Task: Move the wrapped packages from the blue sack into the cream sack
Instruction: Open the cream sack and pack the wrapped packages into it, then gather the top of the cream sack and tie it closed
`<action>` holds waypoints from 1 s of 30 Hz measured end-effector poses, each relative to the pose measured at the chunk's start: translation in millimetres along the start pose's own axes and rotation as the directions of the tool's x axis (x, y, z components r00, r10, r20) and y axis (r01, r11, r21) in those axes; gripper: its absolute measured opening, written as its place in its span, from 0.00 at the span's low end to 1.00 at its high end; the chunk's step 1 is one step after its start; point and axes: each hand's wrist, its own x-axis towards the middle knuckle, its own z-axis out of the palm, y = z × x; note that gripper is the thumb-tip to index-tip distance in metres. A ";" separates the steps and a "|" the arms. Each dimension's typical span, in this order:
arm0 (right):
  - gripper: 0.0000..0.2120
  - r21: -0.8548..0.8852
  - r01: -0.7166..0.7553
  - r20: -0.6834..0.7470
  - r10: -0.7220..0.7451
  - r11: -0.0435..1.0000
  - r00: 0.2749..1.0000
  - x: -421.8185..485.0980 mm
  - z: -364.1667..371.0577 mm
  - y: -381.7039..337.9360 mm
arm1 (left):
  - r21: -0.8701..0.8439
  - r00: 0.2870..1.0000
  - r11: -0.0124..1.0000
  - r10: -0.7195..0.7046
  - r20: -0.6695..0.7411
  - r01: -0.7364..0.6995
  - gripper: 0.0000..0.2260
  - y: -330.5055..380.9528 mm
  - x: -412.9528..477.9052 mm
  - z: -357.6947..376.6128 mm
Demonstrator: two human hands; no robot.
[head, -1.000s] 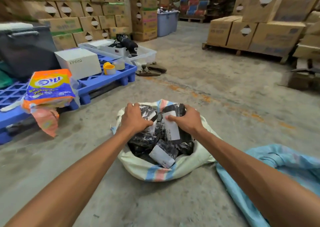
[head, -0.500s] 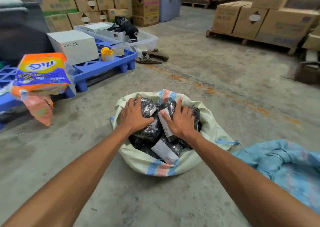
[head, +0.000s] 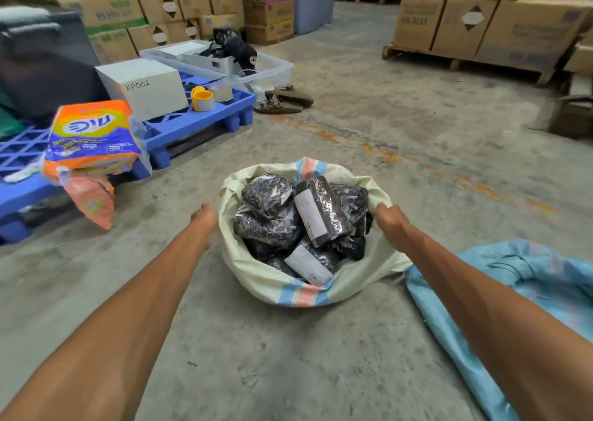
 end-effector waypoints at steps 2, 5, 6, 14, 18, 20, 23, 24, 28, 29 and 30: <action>0.25 0.079 -0.043 -0.026 0.045 0.996 0.999 7.1 1.0 5.6 | -0.049 0.984 0.996 -0.059 0.167 0.068 0.16 -19.1 5.4 -5.0; 0.15 0.178 -0.156 -0.009 0.160 0.972 0.987 20.6 -4.6 13.2 | -0.114 0.957 0.982 -0.113 0.267 0.148 0.13 -40.3 19.3 -4.6; 0.16 0.201 -0.206 0.029 0.205 0.957 0.978 26.4 -2.9 16.3 | -0.134 0.951 0.977 -0.124 0.283 0.167 0.13 -42.4 24.2 -5.5; 0.24 0.253 -0.194 0.303 0.113 0.948 0.946 17.5 -25.6 27.7 | -0.199 0.885 0.952 -0.124 0.448 0.234 0.16 -37.2 35.4 -7.3; 0.44 0.200 -0.214 0.384 0.124 0.956 0.915 23.0 -30.5 29.2 | -0.131 0.889 0.980 -0.079 0.451 0.153 0.12 -28.9 13.0 -12.0; 0.48 0.177 -0.207 0.414 0.118 0.962 0.903 25.8 -29.5 26.1 | -0.128 0.913 0.987 -0.037 0.406 0.097 0.13 -21.0 10.3 -14.2; 0.34 0.245 -0.173 0.379 0.070 0.954 0.923 4.6 -39.7 5.0 | -0.081 0.961 0.997 0.008 0.275 0.015 0.28 -9.7 25.8 -14.3; 0.29 0.264 -0.151 0.352 0.050 0.953 0.935 -2.2 -44.3 -2.6 | -0.068 0.974 0.998 0.026 0.223 -0.011 0.31 -5.8 30.6 -13.0; 0.12 0.232 -0.026 0.172 -0.014 0.972 0.985 -17.5 -67.2 -28.9 | 0.086 0.978 0.976 0.204 -0.050 -0.199 0.26 22.2 -12.3 -13.4; 0.10 0.178 0.003 0.095 -0.020 0.984 0.995 -22.5 -73.7 -33.4 | 0.152 0.960 0.958 0.260 -0.104 -0.243 0.25 28.2 -22.7 -16.8; 0.10 0.091 0.026 0.005 -0.026 0.995 1.000 -25.1 -78.4 -36.2 | 0.236 0.932 0.925 0.334 -0.140 -0.296 0.23 34.1 -28.3 -18.9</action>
